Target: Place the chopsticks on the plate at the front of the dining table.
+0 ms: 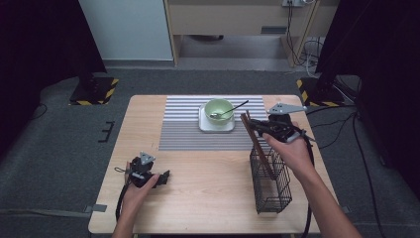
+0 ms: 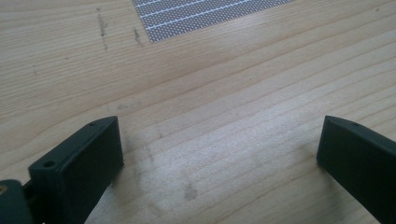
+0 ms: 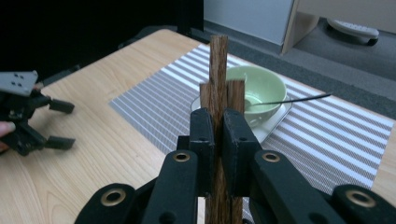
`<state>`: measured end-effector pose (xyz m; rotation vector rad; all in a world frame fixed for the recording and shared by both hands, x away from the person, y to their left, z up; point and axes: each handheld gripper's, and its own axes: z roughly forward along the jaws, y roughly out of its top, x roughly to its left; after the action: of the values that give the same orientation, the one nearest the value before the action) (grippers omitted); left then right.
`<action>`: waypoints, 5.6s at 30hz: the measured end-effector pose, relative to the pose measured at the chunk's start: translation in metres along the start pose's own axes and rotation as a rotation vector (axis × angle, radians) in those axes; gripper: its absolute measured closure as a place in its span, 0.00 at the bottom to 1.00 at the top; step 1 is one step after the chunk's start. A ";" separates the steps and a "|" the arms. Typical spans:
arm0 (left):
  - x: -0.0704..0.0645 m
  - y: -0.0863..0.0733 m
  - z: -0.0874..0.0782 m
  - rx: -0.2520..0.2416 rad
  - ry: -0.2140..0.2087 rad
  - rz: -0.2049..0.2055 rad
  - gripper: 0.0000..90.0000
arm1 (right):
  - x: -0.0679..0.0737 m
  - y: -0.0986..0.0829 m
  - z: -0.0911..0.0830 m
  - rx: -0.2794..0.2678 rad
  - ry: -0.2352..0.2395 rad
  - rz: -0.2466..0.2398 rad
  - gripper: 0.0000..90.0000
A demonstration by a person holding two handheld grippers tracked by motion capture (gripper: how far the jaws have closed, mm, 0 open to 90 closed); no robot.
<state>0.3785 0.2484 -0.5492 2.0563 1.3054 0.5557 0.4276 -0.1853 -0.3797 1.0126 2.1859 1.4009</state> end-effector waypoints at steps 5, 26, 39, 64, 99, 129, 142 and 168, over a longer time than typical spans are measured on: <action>-0.009 0.007 -0.006 -0.057 -0.042 -0.002 0.03 | -0.001 0.013 -0.013 -0.057 0.003 0.013 0.93; -0.047 0.064 -0.056 -0.318 -0.139 0.039 0.06 | 0.007 0.063 -0.066 -0.304 0.023 0.012 0.93; -0.087 0.097 -0.055 -0.405 -0.280 0.060 0.11 | 0.016 0.075 -0.031 -0.359 0.106 0.055 0.93; -0.134 0.128 -0.016 -0.474 -0.456 0.107 0.50 | 0.030 0.081 0.009 -0.366 0.175 0.137 0.93; -0.145 0.123 -0.013 -0.428 -0.509 0.106 0.90 | 0.040 0.085 0.000 -0.367 0.192 0.112 0.93; -0.113 0.115 -0.024 -0.434 -0.402 -0.008 0.96 | 0.015 0.041 -0.021 -0.250 0.005 0.033 0.47; -0.099 0.129 -0.026 -0.450 -0.339 -0.043 0.96 | -0.042 -0.007 -0.048 -0.240 -0.168 0.083 0.32; -0.098 0.139 -0.026 -0.445 -0.245 -0.058 0.96 | -0.103 -0.155 -0.030 -0.011 -0.412 0.227 0.17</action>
<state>0.4096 0.1243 -0.4343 1.6548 0.9908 0.4968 0.4203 -0.3193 -0.5126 1.4362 1.8052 1.1617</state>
